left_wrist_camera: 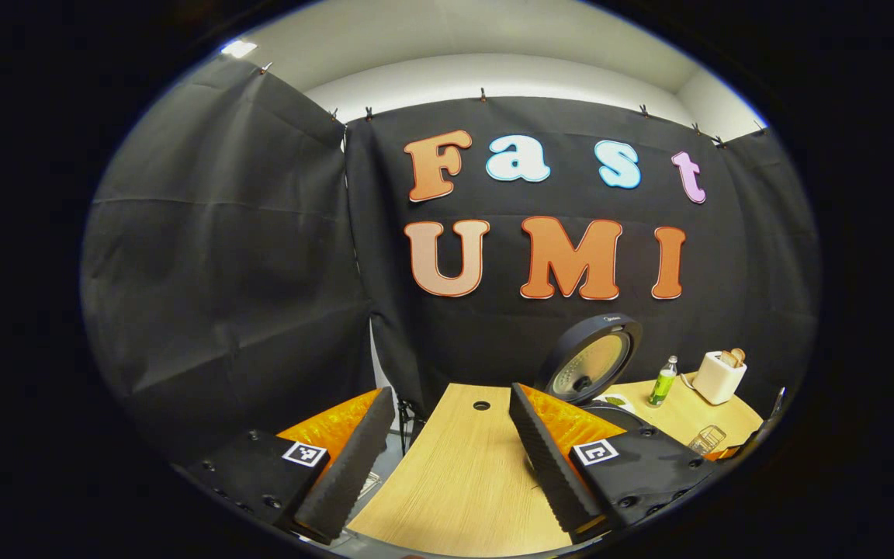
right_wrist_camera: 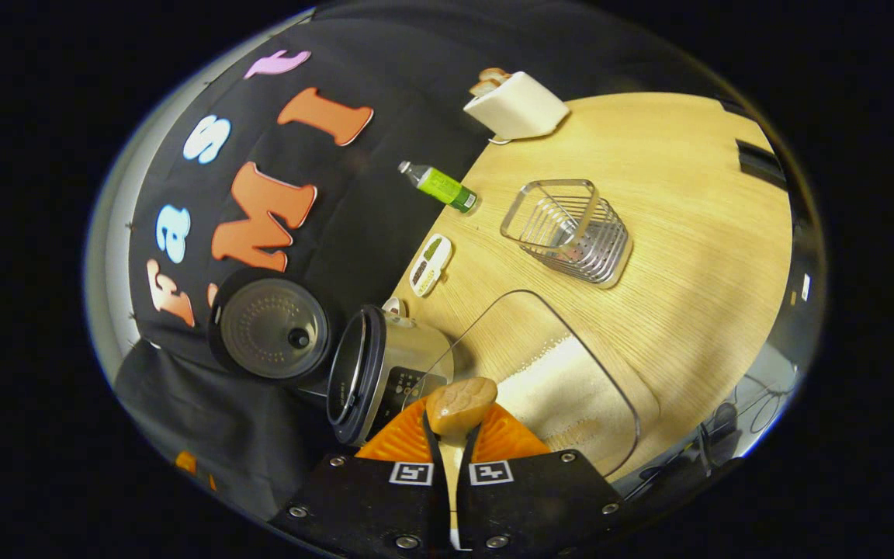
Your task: Close the left gripper, press the button to open the rice cooker; take a wooden spoon from the chopstick holder with the right hand, scoop a spoonful of rice and pour it into the rice cooker, then put the wooden spoon back into the chopstick holder.
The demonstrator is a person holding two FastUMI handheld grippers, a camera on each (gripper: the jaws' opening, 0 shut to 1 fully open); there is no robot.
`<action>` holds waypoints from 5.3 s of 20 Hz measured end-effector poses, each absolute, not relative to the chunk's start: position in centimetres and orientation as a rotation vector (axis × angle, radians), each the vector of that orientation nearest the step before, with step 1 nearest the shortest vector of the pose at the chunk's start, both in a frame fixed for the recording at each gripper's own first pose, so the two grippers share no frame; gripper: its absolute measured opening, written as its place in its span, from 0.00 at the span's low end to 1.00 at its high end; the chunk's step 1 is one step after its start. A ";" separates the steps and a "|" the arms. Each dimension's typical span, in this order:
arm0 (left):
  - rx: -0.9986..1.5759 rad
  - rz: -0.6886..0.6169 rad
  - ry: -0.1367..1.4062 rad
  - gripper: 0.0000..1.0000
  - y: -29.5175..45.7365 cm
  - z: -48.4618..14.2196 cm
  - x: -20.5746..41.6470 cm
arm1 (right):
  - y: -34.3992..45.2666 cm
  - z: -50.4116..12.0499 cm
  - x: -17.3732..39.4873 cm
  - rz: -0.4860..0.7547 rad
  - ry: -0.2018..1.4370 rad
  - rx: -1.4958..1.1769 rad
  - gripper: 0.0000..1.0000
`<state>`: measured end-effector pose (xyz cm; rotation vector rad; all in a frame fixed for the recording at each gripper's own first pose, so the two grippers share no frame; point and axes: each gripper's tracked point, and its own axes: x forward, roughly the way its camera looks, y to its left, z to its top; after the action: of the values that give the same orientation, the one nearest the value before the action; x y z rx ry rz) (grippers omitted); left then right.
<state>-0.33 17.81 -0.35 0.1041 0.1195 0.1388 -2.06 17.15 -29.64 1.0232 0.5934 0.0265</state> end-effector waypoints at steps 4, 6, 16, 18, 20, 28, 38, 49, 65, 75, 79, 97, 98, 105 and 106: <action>0.104 0.127 0.111 0.99 17.0 -0.2 0.0 | 15.1 -28.3 -2.8 0.040 0.556 1.161 0.03; 0.106 0.119 0.105 0.97 16.4 0.0 0.1 | 14.0 -27.6 -3.0 0.036 0.544 1.177 0.03; 0.104 0.101 0.089 0.99 14.6 0.2 0.5 | 10.6 -22.8 -2.9 0.035 0.492 1.259 0.02; 0.103 0.102 0.085 0.99 14.4 0.1 0.5 | 10.2 -21.4 -2.7 0.042 0.484 1.262 0.03; 0.098 0.101 0.086 0.99 14.2 0.1 0.7 | 9.9 -19.9 -2.6 0.051 0.473 1.266 0.03; 0.096 0.102 0.067 0.99 14.1 0.3 1.3 | 10.8 -14.1 0.0 0.112 0.428 1.280 0.03; 0.119 0.106 0.042 1.00 15.2 1.4 2.9 | 15.7 -9.7 6.8 0.192 0.434 1.241 0.03; 0.104 0.151 0.045 0.99 18.3 1.2 3.9 | 22.6 -7.7 13.8 0.228 0.437 1.087 0.02; 0.095 0.186 0.060 0.99 20.9 0.4 4.8 | 25.1 -5.5 16.6 0.231 0.355 0.861 0.02; 0.095 0.202 0.068 0.99 21.9 -0.2 4.8 | 26.0 -5.2 16.8 0.241 0.333 0.779 0.02; 0.090 0.199 0.062 0.99 22.0 -0.1 4.9 | 26.1 -5.2 17.0 0.237 0.317 0.721 0.02; 0.089 0.216 0.068 1.00 22.6 -0.7 4.7 | 28.0 -2.9 16.5 0.292 0.223 0.460 0.02; 0.091 0.219 0.066 0.99 22.6 -0.6 4.6 | 28.3 -2.8 16.5 0.300 0.219 0.443 0.02; 0.092 0.226 0.068 1.00 22.8 -0.8 4.5 | 29.4 -2.1 16.1 0.359 0.181 0.338 0.02; 0.092 0.227 0.068 1.00 22.7 -0.9 4.4 | 29.5 -2.1 15.9 0.368 0.175 0.319 0.02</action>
<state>4.41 22.74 -0.86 0.0918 0.0678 0.2271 15.94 29.48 -2.09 0.3194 0.1747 0.3680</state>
